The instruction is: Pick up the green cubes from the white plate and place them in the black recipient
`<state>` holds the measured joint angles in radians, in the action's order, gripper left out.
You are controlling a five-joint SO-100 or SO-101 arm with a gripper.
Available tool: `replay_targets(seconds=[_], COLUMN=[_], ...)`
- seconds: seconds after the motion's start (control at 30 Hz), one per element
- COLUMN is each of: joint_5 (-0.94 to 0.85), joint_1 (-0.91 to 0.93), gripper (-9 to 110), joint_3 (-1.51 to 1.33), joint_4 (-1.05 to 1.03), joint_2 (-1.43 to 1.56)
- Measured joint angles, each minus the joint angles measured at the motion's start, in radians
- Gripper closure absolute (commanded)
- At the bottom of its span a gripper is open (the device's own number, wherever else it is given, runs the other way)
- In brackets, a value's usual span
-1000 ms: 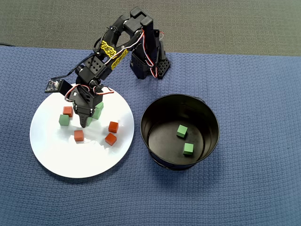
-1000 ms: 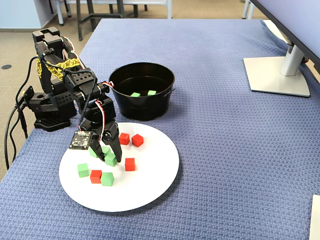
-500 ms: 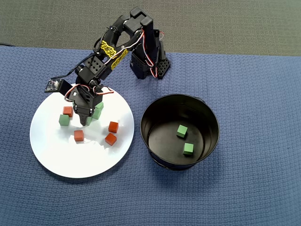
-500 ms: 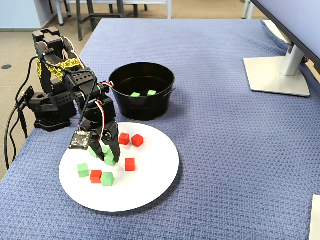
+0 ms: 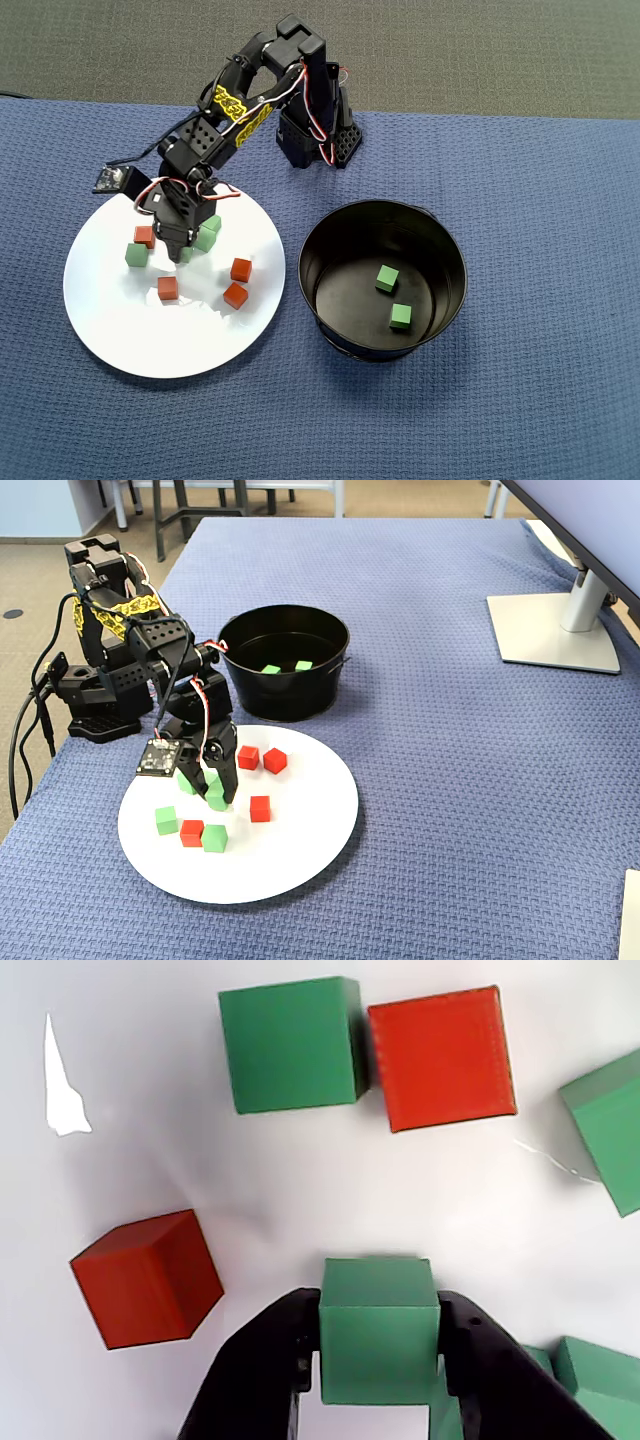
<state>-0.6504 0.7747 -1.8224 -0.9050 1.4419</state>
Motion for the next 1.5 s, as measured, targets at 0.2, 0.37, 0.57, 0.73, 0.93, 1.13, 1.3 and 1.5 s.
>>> replay_targets(seconds=[0.2,0.37,0.57,0.73,0.93,1.13,1.3,1.5], joint_5=[0.1,0.215,0.382,0.503,0.572,0.581,0.497,0.164], joint_1=[-0.002,-0.13,-0.368,-0.63,-0.876,-1.063,-0.985,-0.764], gripper=[101,101,102,102,97,73,84,79], joint_3=[0.176,0.268,0.278,0.278,0.17,0.126,0.181,0.291], joint_4=[-0.256,-0.402,-0.503,-0.522,-0.468,-0.453,-0.449,-0.551], joint_2=[0.137,0.298,0.463,0.523,0.551,0.554,0.558,0.537])
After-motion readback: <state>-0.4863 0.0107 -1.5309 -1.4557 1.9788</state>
